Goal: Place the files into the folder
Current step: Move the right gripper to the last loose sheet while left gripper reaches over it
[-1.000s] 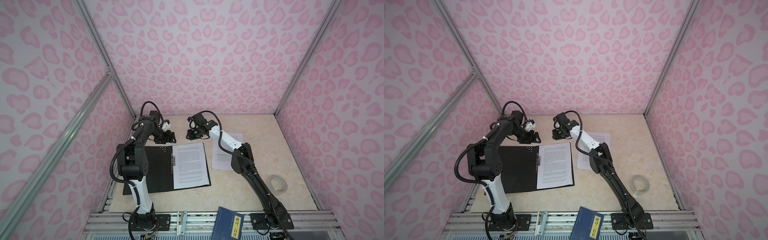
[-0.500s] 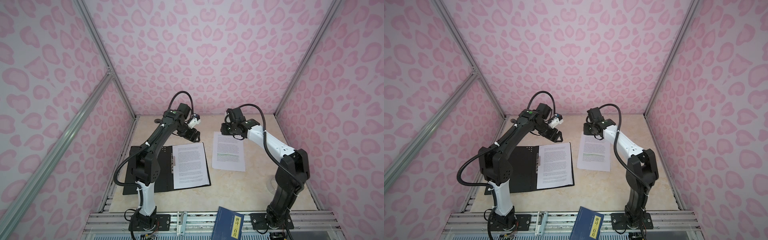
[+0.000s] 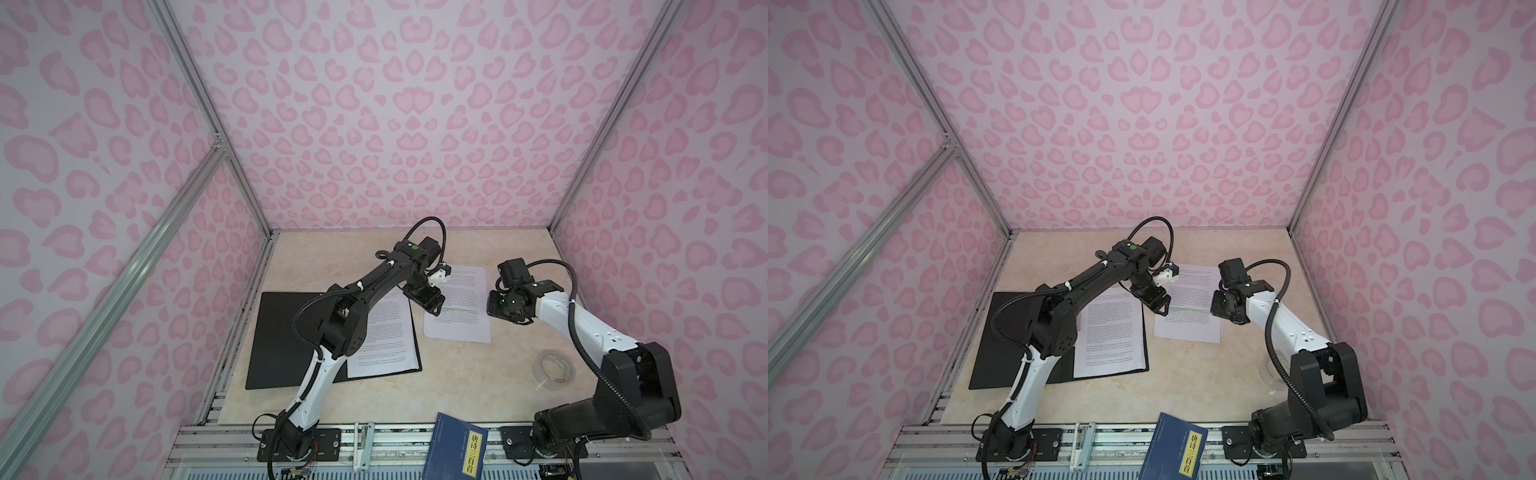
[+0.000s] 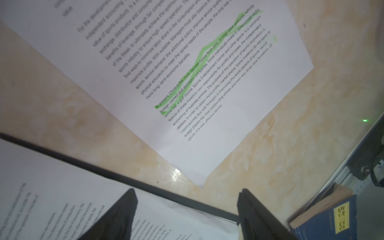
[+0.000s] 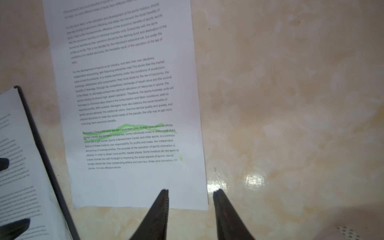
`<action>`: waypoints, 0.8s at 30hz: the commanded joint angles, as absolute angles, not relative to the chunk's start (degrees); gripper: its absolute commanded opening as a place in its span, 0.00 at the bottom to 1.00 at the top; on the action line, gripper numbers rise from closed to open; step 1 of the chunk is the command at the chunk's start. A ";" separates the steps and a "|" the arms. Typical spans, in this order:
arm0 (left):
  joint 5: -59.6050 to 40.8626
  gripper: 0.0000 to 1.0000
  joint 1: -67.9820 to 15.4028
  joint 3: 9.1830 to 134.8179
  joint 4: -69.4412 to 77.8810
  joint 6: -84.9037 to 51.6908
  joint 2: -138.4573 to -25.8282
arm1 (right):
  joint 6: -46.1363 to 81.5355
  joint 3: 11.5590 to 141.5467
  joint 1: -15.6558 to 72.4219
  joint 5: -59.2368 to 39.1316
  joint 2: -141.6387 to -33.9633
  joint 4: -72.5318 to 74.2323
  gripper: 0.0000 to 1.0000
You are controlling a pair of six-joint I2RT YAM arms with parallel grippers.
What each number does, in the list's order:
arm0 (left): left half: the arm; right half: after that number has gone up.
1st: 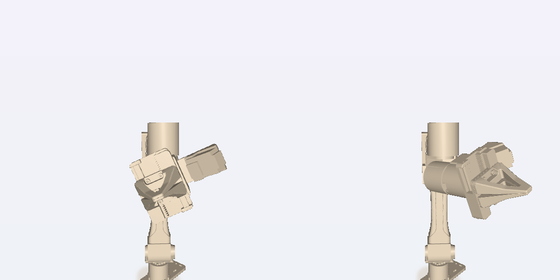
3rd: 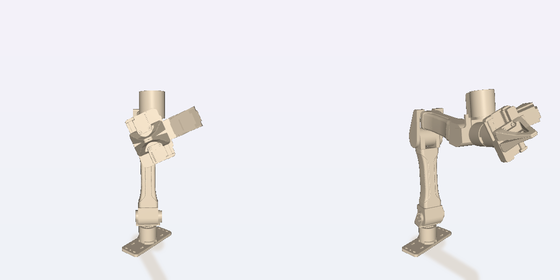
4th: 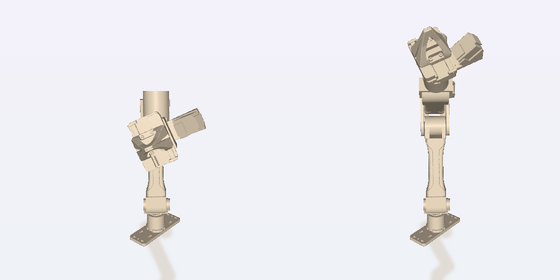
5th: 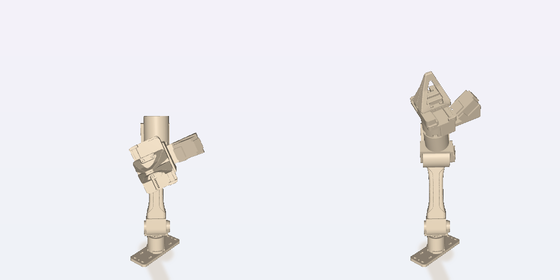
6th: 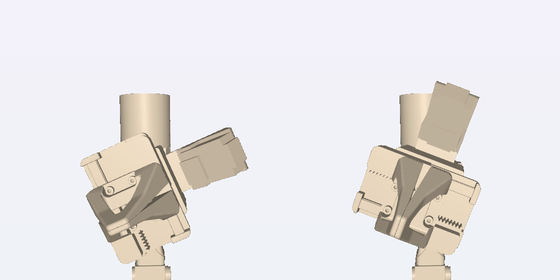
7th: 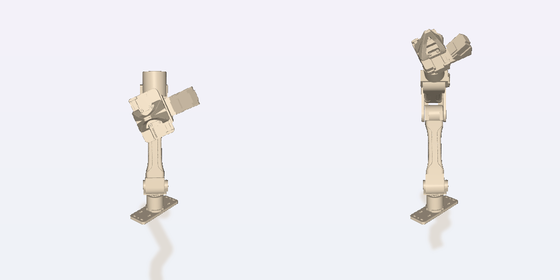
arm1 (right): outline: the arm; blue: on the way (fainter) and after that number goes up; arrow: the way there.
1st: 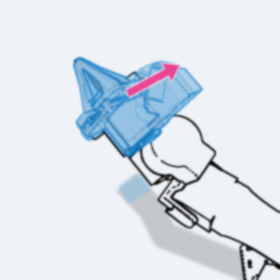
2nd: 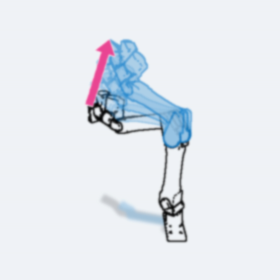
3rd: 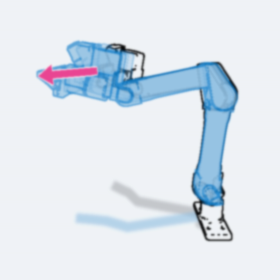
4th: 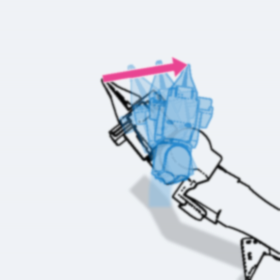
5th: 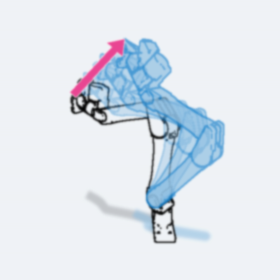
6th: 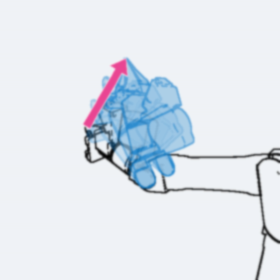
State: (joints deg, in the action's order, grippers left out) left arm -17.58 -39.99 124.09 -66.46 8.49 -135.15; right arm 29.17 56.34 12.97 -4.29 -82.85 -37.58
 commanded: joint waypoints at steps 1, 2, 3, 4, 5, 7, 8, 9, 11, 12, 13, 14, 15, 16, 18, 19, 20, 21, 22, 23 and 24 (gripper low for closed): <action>-17.34 0.80 -40.42 124.13 -67.97 7.91 -136.43 | 31.57 53.33 12.76 -6.38 -81.55 -40.10 0.41; -17.55 0.79 -40.60 123.81 -67.98 7.91 -136.71 | 31.87 52.42 12.67 -6.96 -81.38 -40.06 0.42; -17.64 0.80 -40.73 123.47 -67.87 7.83 -136.88 | 31.99 51.93 12.55 -7.32 -81.41 -40.25 0.42; -17.47 0.79 -40.78 123.17 -67.72 7.53 -137.05 | 31.90 51.43 12.56 -7.91 -81.76 -40.27 0.43; -17.24 0.79 -40.84 122.82 -67.53 7.03 -137.19 | 31.90 51.18 12.57 -8.30 -82.18 -40.37 0.43; -17.20 0.79 -40.87 122.27 -67.24 6.46 -137.49 | 31.80 50.25 12.49 -9.59 -83.30 -39.36 0.43; -17.39 0.79 -40.87 122.19 -67.24 6.41 -137.76 | 31.96 49.63 12.33 -10.58 -83.90 -38.43 0.43; -17.57 0.79 -40.87 122.24 -67.24 6.42 -138.02 | 32.14 49.24 12.31 -11.01 -84.38 -37.57 0.43; -17.66 0.79 -40.87 122.68 -67.45 6.42 -138.75 | 32.50 48.45 12.20 -11.34 -85.91 -35.98 0.43; -17.67 0.79 -40.88 122.70 -67.59 6.42 -138.93 | 32.51 48.15 12.06 -11.61 -86.76 -35.54 0.43; -17.90 0.79 -40.96 122.70 -67.65 6.33 -139.04 | 32.56 47.93 12.04 -12.15 -87.63 -34.81 0.43; -18.14 0.79 -40.96 122.70 -67.75 6.33 -139.21 | 32.69 47.82 12.04 -12.05 -88.54 -34.55 0.43; -18.27 0.79 -40.96 122.70 -67.89 6.33 -139.24 | 32.86 47.73 12.04 -11.82 -89.23 -34.35 0.43; -18.37 0.79 -41.03 122.70 -68.02 6.33 -139.44 | 33.01 47.43 12.04 -11.61 -89.73 -33.87 0.43; -18.61 0.79 -41.04 122.70 -68.12 6.41 -139.66 | 33.37 47.08 12.00 -11.19 -90.25 -33.32 0.43; -18.85 0.79 -41.04 122.74 -68.20 6.50 -139.87 | 33.35 47.04 12.03 -11.00 -90.50 -33.16 0.43; -18.97 0.79 -41.13 122.94 -68.32 6.50 -140.13 | 33.40 47.07 12.03 -10.87 -90.93 -33.22 0.43; -19.13 0.79 -41.13 123.11 -68.49 6.50 -140.34 | 33.44 47.03 12.01 -10.66 -91.22 -33.31 0.43; -19.40 0.78 -41.22 123.26 -68.64 6.50 -140.51 | 33.49 47.03 12.00 -10.68 -91.55 -33.04 0.43; -19.67 0.78 -41.22 123.31 -68.70 6.59 -140.66 | 33.55 46.77 11.96 -10.87 -91.79 -32.55 0.43; -19.85 0.78 -41.20 123.31 -68.73 6.59 -140.75 | 33.60 46.60 11.89 -11.23 -91.97 -32.14 0.43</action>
State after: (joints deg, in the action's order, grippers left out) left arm -18.41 -41.06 122.80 -67.35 6.46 -140.14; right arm 33.41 47.72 11.97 -11.55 -90.45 -34.33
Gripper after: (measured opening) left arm 0.782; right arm 0.431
